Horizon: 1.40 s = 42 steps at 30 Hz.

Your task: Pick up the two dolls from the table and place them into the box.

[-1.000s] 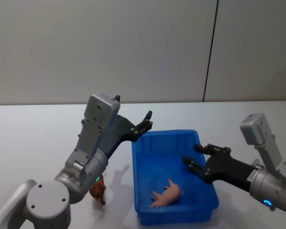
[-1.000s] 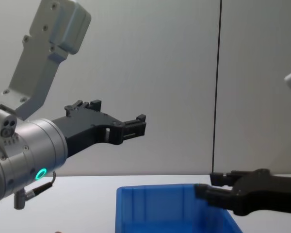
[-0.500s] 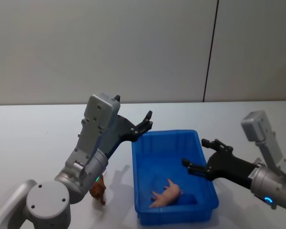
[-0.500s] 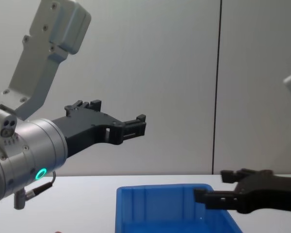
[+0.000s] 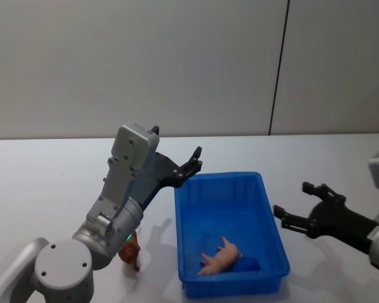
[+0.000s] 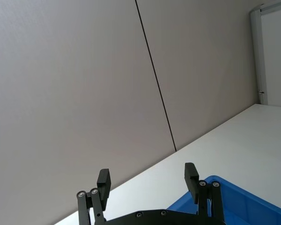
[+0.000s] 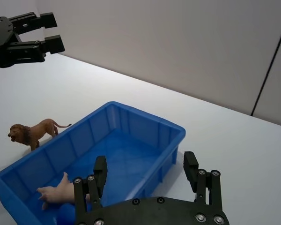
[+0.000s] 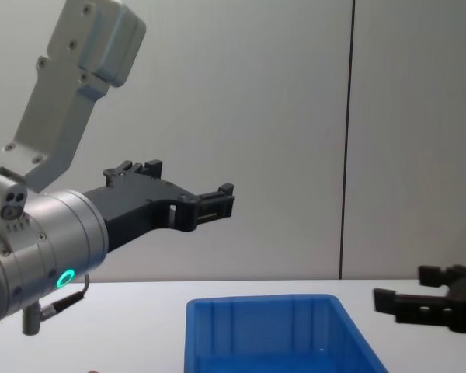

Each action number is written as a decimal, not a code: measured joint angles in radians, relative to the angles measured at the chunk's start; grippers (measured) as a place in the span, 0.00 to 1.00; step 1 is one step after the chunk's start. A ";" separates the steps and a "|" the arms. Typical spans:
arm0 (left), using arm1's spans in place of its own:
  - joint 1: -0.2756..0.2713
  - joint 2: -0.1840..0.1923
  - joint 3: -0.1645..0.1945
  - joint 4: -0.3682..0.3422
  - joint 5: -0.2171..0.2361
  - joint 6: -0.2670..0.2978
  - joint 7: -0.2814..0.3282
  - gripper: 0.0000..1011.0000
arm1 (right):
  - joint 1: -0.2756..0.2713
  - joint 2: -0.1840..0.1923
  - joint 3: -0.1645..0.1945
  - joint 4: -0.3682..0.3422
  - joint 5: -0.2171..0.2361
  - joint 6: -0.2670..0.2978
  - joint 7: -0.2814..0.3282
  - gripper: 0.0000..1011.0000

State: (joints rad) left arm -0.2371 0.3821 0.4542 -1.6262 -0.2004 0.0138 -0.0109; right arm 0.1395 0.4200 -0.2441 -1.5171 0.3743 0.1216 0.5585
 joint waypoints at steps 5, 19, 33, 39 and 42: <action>0.001 0.000 -0.001 -0.001 0.002 0.001 0.000 0.99 | -0.024 0.025 0.018 -0.016 0.032 -0.009 -0.005 0.99; 0.051 0.044 -0.016 -0.060 0.002 0.060 0.059 0.99 | -0.053 0.056 0.039 -0.036 0.071 -0.020 -0.011 0.99; 0.177 0.154 -0.047 -0.163 -0.084 0.149 0.144 0.99 | -0.063 0.068 0.046 -0.043 0.084 -0.024 -0.012 0.99; 0.226 0.189 -0.055 -0.186 -0.123 0.170 0.163 0.99 | -0.065 0.070 0.048 -0.044 0.086 -0.025 -0.013 0.99; 0.240 0.199 -0.057 -0.190 -0.136 0.176 0.166 0.99 | -0.066 0.070 0.048 -0.044 0.087 -0.025 -0.013 0.99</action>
State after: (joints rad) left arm 0.0026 0.5811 0.3970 -1.8163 -0.3368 0.1895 0.1555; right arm 0.0737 0.4901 -0.1962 -1.5611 0.4612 0.0966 0.5454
